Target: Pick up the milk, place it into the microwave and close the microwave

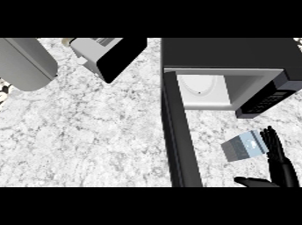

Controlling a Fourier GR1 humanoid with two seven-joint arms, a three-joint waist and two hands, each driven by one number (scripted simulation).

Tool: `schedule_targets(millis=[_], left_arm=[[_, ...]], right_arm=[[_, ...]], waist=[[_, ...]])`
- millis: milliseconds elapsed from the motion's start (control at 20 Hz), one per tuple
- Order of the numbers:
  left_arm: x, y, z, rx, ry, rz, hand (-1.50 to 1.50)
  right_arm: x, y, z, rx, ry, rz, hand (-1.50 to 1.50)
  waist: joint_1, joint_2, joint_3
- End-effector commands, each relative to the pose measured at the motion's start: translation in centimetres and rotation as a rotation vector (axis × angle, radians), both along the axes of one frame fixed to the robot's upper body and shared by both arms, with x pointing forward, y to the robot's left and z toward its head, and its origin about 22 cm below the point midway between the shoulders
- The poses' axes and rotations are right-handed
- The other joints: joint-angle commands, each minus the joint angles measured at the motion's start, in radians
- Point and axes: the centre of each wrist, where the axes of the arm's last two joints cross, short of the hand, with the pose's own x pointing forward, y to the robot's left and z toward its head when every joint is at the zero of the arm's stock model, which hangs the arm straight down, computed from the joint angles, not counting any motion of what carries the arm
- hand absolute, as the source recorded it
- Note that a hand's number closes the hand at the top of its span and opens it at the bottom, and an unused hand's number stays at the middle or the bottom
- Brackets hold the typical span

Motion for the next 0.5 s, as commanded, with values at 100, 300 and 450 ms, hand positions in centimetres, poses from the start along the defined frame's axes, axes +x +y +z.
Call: schedule_targets(millis=[100, 300, 450], left_arm=[[-0.8, 0.4, -1.2, -0.002, 0.009, -0.008, -1.5], [-1.6, 0.1, -0.1, -0.01, 0.011, -0.015, -1.5], [-0.1, -0.8, -0.1, -0.005, 0.027, -0.005, -1.5]], right_arm=[[0.6, -0.3, -1.0, -0.001, -0.079, 0.042, -1.5], [2.6, -0.2, -0.6, 0.023, -0.087, 0.083, -1.5], [3.2, 2.2, -1.1, 0.039, -0.08, 0.096, -1.5]], waist=[[0.003, 0.0, 0.0], [0.009, 0.001, 0.001], [0.0, 0.002, 0.001]])
